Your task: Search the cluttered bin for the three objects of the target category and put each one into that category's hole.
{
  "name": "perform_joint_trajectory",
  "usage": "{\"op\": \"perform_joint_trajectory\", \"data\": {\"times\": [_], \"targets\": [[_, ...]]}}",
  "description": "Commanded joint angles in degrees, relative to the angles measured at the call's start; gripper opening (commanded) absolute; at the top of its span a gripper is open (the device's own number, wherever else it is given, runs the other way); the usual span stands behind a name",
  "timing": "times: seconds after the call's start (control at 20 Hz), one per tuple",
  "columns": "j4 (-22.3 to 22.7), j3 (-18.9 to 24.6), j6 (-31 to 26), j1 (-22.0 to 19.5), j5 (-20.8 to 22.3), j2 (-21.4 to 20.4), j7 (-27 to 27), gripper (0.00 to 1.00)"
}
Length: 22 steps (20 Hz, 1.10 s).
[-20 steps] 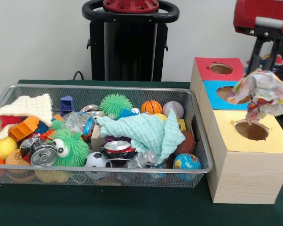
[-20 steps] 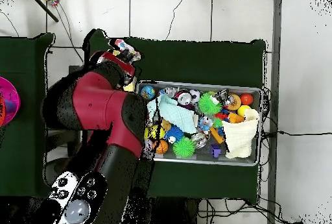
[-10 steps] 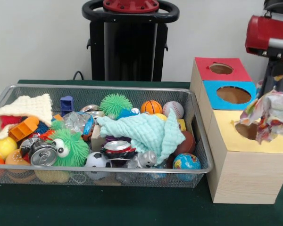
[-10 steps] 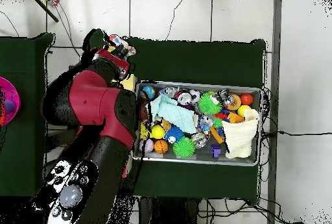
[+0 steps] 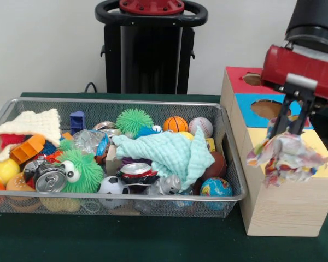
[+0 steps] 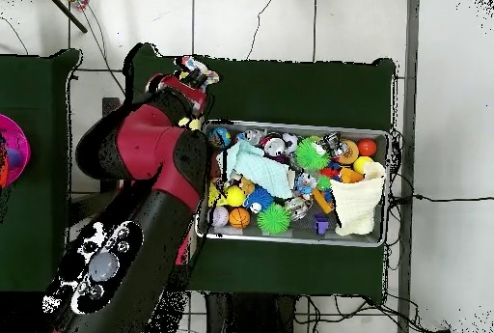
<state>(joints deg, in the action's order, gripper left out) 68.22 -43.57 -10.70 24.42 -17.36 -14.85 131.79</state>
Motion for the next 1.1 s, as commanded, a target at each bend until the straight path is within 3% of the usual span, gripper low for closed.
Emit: {"op": "perform_joint_trajectory", "data": {"times": [0.05, 0.25, 0.85, 1.1], "targets": [[-0.9, 4.2, -1.9, -2.5, 0.4, 2.3, 6.0, 0.0], [0.8, 8.9, -4.0, -3.2, 0.4, -0.3, 4.7, 0.0], [2.1, 8.3, -12.1, 1.4, -2.4, -3.2, 8.5, 0.0], [3.3, 9.7, -14.0, 0.3, -1.6, -5.1, 6.5, 0.0]]}}
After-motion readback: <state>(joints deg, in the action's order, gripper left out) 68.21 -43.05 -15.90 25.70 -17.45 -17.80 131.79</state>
